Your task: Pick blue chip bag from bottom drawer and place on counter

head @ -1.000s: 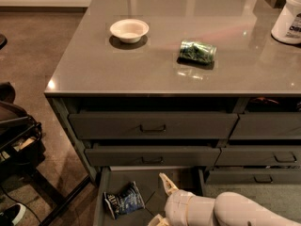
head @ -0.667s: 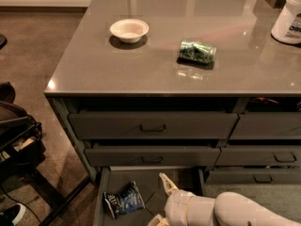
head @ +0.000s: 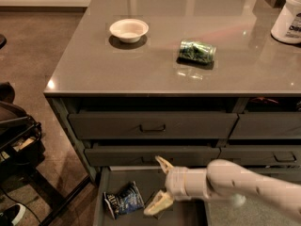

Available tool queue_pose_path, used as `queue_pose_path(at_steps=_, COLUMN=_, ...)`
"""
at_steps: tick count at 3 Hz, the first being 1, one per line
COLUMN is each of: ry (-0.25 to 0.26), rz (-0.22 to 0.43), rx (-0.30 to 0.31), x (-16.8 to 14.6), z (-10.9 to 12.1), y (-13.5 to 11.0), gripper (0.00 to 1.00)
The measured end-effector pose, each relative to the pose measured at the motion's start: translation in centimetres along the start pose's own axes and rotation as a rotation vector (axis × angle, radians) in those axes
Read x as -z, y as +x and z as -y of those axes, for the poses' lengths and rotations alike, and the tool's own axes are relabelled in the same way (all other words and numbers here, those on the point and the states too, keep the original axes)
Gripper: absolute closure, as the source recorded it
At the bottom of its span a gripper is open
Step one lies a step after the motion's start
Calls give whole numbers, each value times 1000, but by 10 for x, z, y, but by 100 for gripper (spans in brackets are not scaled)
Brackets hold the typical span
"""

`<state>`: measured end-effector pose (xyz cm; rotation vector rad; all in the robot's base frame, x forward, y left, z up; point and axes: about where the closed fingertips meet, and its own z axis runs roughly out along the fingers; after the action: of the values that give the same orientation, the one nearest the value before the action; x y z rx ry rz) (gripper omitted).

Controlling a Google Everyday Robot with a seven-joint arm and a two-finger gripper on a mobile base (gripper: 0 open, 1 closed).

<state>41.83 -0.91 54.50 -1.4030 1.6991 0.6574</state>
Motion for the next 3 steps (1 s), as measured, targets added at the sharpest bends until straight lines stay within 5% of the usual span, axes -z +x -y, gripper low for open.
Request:
queue_pose_path(at_steps=1, ry=-70, rz=-27, rx=106, x=-41, z=74, y=10, gripper=0)
queue_pose_path(at_steps=3, ry=-56, rz=35, rx=52, x=-61, z=66, y=15, gripper=0)
